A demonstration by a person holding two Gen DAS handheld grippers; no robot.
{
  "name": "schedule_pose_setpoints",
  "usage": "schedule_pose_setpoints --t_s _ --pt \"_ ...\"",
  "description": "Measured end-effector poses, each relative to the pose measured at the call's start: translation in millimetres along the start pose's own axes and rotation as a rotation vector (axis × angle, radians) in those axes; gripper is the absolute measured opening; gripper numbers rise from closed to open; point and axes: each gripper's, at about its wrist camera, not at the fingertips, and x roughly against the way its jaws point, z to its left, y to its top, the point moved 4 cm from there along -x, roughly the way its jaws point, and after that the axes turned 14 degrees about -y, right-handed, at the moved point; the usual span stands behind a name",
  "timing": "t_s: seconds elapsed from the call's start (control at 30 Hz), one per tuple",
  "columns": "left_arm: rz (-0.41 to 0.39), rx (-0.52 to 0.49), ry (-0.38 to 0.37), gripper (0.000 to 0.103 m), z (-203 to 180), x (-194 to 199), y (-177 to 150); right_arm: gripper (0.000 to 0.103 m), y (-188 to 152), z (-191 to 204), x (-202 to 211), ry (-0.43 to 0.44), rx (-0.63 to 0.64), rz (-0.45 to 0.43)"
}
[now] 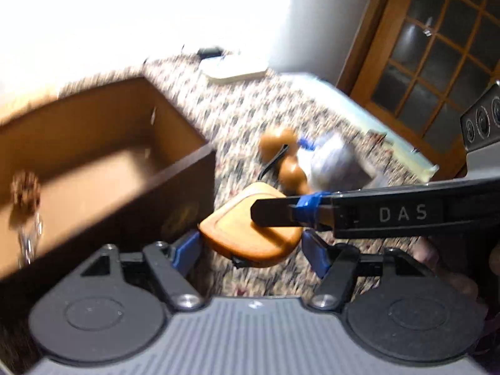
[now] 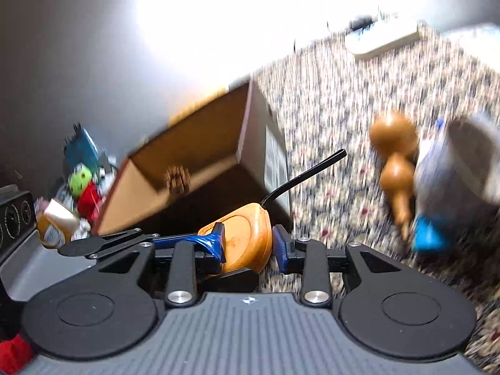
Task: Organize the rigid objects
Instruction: 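Carry the paddle into the box and open the right tool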
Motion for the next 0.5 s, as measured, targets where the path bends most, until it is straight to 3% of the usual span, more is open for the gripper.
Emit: schedule_pose_setpoints --t_s 0.13,0.3,0.5 --pt "-0.074 -0.069 0.009 0.069 -5 16 31 0.016 32 7 13 0.011 0.025 -0.097" --pt "-0.139 -0.073 0.067 0.069 22 36 68 0.016 75 39 -3 0.054 0.1 -0.158" --pt "-0.12 0.041 0.137 0.069 92 38 90 0.016 108 78 -64 0.095 0.2 -0.053"
